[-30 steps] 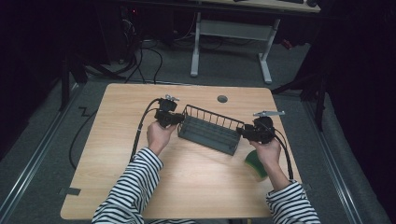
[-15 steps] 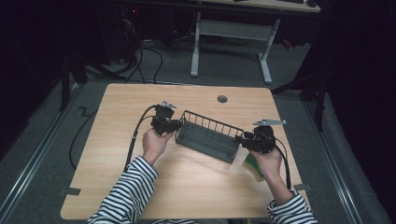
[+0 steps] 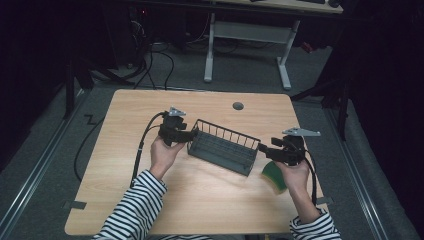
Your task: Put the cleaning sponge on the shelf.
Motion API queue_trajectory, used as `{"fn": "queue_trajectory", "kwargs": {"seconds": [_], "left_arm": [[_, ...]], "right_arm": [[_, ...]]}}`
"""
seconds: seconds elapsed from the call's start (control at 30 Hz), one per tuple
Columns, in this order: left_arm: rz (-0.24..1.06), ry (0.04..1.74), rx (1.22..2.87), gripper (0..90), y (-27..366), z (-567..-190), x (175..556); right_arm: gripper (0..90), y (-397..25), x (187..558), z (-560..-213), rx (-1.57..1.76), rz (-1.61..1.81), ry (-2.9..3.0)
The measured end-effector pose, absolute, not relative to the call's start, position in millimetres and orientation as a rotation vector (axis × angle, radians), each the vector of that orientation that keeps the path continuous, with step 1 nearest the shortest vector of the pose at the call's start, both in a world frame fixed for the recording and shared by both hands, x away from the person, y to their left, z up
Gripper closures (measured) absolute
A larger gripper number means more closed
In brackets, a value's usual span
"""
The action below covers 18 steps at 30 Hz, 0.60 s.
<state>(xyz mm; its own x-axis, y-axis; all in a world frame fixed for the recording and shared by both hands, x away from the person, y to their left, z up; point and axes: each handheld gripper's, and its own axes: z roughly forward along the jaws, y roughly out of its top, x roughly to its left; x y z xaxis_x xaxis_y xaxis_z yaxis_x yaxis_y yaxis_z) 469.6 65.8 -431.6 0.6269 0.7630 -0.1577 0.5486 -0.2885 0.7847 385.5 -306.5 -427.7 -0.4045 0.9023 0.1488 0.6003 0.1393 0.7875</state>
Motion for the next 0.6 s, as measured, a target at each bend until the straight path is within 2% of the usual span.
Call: {"fn": "queue_trajectory", "kwargs": {"seconds": [0.13, 0.3, 0.6], "left_arm": [[0.333, 1.006, 1.943, 37.5, 77, -426, 455], [0.377, 1.004, 1.924, 36.6, 96, -429, 432], [0.420, 1.120, 1.936, 35.6, 138, -470, 398]], "right_arm": [[35.4, -322, 377, -432, 1.464, 1.162, 2.049], [34.3, -340, 364, -439, 1.477, 1.155, 2.022], [31.5, -358, 346, -459, 1.452, 1.129, 2.038]]}}
